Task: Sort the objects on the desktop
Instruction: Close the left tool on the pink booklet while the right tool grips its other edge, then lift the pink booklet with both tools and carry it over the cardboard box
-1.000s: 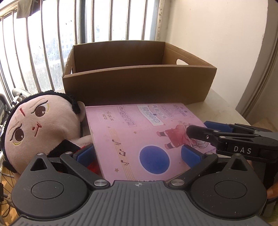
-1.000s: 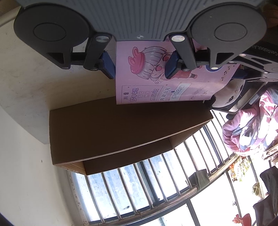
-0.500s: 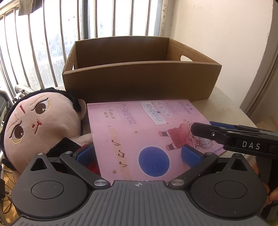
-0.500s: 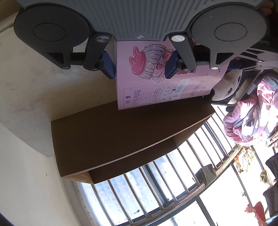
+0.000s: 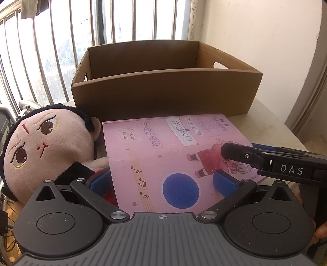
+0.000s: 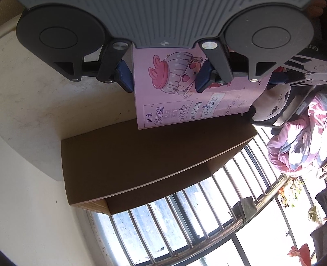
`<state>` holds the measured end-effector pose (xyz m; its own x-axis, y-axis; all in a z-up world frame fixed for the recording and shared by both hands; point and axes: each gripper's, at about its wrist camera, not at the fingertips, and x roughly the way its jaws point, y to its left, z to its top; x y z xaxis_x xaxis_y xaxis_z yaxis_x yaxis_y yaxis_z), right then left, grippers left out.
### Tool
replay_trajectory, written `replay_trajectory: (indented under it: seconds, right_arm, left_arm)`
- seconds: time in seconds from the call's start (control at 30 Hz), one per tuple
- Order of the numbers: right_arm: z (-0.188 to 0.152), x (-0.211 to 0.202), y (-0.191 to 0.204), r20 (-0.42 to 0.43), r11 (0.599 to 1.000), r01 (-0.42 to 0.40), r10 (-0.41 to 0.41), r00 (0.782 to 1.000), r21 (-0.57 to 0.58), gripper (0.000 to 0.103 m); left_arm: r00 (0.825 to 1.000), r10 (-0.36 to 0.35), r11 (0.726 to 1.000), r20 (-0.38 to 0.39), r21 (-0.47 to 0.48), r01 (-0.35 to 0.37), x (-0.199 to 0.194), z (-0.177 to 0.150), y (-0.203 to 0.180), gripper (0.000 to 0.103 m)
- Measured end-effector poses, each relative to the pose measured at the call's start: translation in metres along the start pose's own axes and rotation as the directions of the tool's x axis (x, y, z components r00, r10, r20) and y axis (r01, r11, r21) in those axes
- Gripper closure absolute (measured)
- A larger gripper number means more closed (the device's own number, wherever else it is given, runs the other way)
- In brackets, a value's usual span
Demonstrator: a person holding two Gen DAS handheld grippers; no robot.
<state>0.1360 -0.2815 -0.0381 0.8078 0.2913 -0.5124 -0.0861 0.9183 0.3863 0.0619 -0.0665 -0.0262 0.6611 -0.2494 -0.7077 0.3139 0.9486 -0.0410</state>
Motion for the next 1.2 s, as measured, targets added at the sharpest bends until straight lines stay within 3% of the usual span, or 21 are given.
replay_trajectory:
  seconds: [0.53, 1.2]
  right_arm:
    - [0.005, -0.014, 0.004, 0.041, 1.0, 0.012, -0.011, 0.999, -0.029, 0.035]
    - [0.017, -0.034, -0.001, 0.109, 1.0, -0.017, 0.018, 0.994, -0.008, 0.035]
  left_arm:
    - [1.0, -0.011, 1.0, -0.017, -0.017, 0.011, -0.001, 0.007, -0.003, 0.0]
    - [0.999, -0.002, 0.998, 0.047, 0.055, -0.001, -0.019, 0.017, -0.017, 0.0]
